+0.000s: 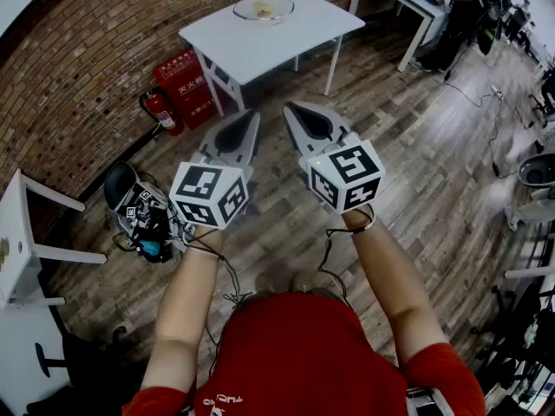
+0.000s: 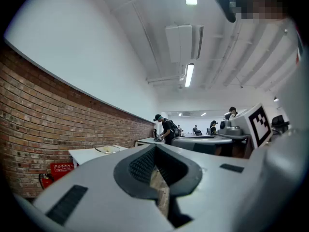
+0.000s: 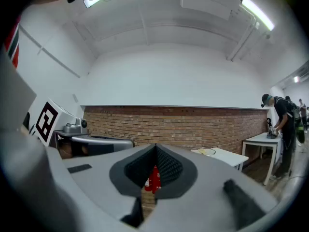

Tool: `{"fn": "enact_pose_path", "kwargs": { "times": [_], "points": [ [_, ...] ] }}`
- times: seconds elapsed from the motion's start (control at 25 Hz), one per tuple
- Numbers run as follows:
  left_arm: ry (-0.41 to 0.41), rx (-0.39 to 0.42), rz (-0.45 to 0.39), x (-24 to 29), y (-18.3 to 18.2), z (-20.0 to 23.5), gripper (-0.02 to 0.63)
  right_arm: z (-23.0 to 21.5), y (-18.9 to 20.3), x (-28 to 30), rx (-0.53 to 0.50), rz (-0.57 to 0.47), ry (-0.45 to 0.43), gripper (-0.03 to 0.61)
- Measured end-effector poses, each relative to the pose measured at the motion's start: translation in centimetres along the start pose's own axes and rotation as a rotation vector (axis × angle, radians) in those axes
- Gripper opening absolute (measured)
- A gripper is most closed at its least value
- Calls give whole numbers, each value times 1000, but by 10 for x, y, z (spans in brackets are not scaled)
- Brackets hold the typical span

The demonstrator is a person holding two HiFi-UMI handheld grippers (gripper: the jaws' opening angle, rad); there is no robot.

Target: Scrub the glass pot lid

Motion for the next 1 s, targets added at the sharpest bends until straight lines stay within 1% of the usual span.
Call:
{"fn": "enact_pose_path", "kwargs": {
  "times": [0.36,0.56,0.8,1.0],
  "points": [
    [2,2,1,9,0,-2,18,-10,-1,0,-4,-1,10,29],
    [-5,3,-1,15,-1,-4,18,-18,-2,-3,11,-15,11,29],
    [-34,5,-8,28,-3,-7,18,-41,-4,-11,8,-15,7,29],
    [-56,16,-10,48,-5,-15,18,-67,-7,-15,-4,-17,-12,29]
  ]
}}
Point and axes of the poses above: the fingertips, and each gripper's own axes: x forward along the fingers, z to its left, y out of its underside, the point moved 5 cm from there along -x, backward along the fingers, and after that the axes turned 1 degree about y, right-handed, at the moved point
